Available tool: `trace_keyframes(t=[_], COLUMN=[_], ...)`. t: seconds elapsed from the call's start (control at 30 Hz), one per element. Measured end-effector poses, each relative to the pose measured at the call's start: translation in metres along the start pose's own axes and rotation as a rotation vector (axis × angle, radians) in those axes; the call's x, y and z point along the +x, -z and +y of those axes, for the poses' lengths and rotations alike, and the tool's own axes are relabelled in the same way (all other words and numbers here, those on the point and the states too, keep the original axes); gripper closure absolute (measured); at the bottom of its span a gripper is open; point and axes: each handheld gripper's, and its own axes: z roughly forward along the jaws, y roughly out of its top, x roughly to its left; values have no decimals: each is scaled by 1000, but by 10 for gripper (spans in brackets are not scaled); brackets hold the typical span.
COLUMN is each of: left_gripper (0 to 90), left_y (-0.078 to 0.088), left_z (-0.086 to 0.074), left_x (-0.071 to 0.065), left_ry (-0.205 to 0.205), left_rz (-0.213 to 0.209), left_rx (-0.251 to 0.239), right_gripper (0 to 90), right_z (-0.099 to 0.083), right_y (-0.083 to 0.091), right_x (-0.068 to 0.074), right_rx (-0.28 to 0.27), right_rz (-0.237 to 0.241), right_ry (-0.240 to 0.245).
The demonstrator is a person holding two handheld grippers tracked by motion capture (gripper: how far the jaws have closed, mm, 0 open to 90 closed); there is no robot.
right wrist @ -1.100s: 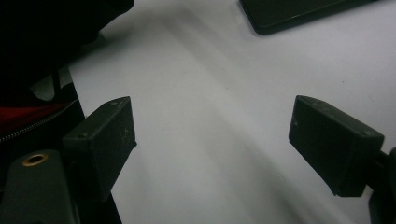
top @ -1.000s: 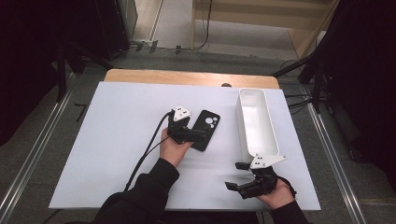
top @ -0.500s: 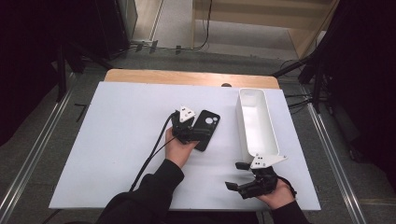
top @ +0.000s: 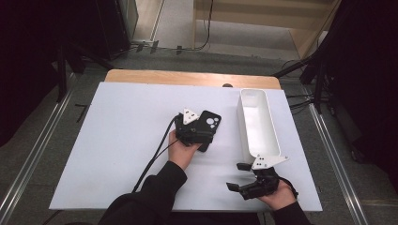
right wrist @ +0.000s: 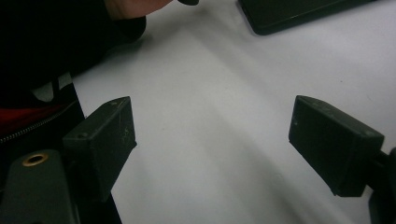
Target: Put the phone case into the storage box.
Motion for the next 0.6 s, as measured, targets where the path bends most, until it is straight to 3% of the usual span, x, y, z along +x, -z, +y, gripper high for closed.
trace_keyframes(t=[0.17,0.6], left_gripper=[0,0], left_y=[-3,-14], left_z=[-4,-15], left_x=[1,1], left_ry=[-3,7], left_rz=[1,-2], left_rx=[-3,57], right_gripper=[132,132], right_z=[0,0], right_y=[0,0], right_x=[0,0], right_rx=[0,2], right_rz=[1,1], right_ry=[-2,3])
